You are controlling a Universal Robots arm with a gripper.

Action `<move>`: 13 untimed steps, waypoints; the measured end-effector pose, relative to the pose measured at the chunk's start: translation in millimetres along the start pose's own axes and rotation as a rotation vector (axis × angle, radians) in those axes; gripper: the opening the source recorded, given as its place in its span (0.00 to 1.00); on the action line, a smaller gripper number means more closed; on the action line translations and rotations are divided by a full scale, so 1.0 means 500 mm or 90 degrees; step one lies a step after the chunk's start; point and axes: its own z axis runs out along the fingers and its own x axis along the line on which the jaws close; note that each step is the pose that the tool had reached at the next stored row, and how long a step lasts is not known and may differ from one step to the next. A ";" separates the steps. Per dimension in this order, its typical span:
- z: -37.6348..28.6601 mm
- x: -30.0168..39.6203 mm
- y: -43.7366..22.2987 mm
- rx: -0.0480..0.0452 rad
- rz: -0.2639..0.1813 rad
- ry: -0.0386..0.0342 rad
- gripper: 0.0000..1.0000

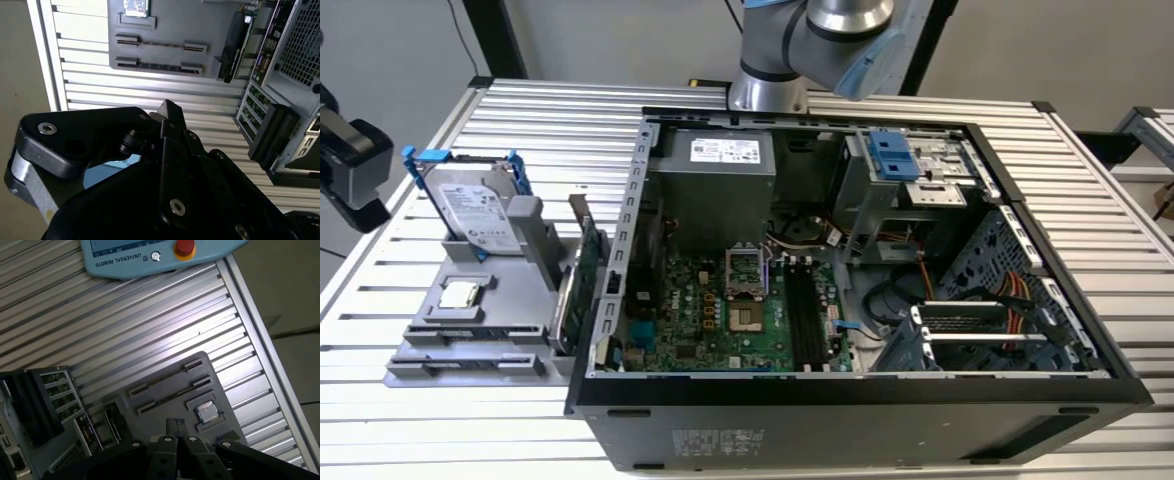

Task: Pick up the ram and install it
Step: 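Pick up the ram and move it above insertion slot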

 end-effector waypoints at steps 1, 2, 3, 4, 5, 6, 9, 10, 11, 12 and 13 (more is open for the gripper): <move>0.000 0.000 0.000 0.0002 0.000 0.0004 0.00; 0.000 0.000 0.000 0.0002 0.000 0.0004 0.00; 0.000 0.000 0.000 0.0003 0.000 0.0005 0.00; 0.000 0.000 0.000 0.0003 0.000 0.0005 0.00; 0.000 0.000 0.000 0.0003 -0.001 0.0005 0.00; 0.000 0.000 0.000 0.0003 -0.001 0.0005 0.00; 0.000 0.000 0.000 0.0003 -0.004 0.0006 0.00; 0.000 0.000 0.000 0.0003 -0.004 0.0006 0.00; 0.000 0.000 0.000 0.0003 -0.004 0.0006 0.00; 0.000 0.000 0.000 0.0003 -0.004 0.0006 0.00; 0.000 0.000 0.000 0.0003 -0.004 0.0006 0.00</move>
